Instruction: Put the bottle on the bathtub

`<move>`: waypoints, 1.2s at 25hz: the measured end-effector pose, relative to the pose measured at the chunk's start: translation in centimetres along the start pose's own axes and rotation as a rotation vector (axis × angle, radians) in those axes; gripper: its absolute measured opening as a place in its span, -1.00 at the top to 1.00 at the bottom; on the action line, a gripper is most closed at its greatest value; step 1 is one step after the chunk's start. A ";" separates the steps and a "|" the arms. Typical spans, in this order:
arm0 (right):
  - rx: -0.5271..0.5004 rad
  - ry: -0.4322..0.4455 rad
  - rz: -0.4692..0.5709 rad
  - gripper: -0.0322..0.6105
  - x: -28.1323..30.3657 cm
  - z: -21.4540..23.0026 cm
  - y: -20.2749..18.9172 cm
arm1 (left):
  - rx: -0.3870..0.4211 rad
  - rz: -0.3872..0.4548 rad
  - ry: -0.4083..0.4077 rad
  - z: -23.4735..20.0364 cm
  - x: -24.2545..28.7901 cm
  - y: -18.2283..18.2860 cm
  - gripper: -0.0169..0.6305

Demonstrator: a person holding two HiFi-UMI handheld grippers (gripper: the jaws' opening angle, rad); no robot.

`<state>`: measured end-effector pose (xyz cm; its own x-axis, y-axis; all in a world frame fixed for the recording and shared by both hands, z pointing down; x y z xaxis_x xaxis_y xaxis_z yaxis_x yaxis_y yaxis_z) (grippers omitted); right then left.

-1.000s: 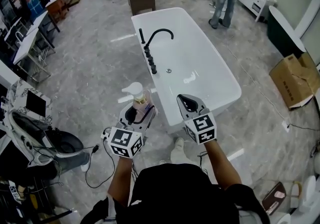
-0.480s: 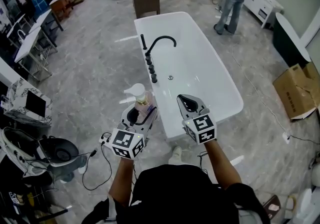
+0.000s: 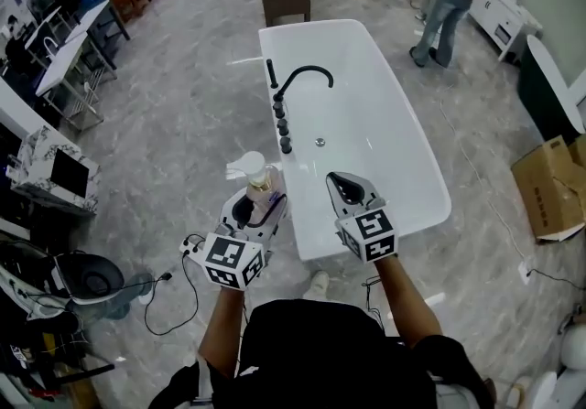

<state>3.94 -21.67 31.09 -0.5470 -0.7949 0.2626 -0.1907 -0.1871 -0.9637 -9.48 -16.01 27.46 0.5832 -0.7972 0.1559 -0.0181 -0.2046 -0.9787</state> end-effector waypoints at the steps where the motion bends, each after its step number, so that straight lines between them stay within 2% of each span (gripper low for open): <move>1: 0.003 0.007 -0.003 0.83 0.2 0.5 -0.2 | -0.002 -0.004 0.009 0.1 0.4 -0.1 0.23; 6: 0.016 0.035 -0.032 0.83 1.4 1.4 -1.9 | -0.032 -0.021 0.040 -0.2 1.7 -1.4 0.23; 18: 0.032 0.029 -0.148 0.83 5.3 2.1 -7.4 | -0.086 -0.092 0.005 -3.3 5.0 -6.8 0.23; 26: 0.055 0.019 -0.256 0.83 9.6 1.3 -11.3 | -0.138 -0.164 -0.021 -8.2 7.8 -10.9 0.23; 30: 0.081 -0.006 -0.306 0.83 10.9 0.7 -14.1 | -0.179 -0.189 -0.031 -9.9 8.2 -14.1 0.23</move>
<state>1.25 -28.13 47.52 -0.4690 -0.6981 0.5410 -0.2804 -0.4632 -0.8408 -12.49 -25.32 43.83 0.6143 -0.7180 0.3273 -0.0477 -0.4478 -0.8929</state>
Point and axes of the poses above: the fingertips, and each gripper's own axes: x forward along the fingers, z to its right, y out of its top, the point moved 2 cm from there along -x, backward along the fingers, and after that the axes turned 10 degrees about -y, right-handed, at the moved point
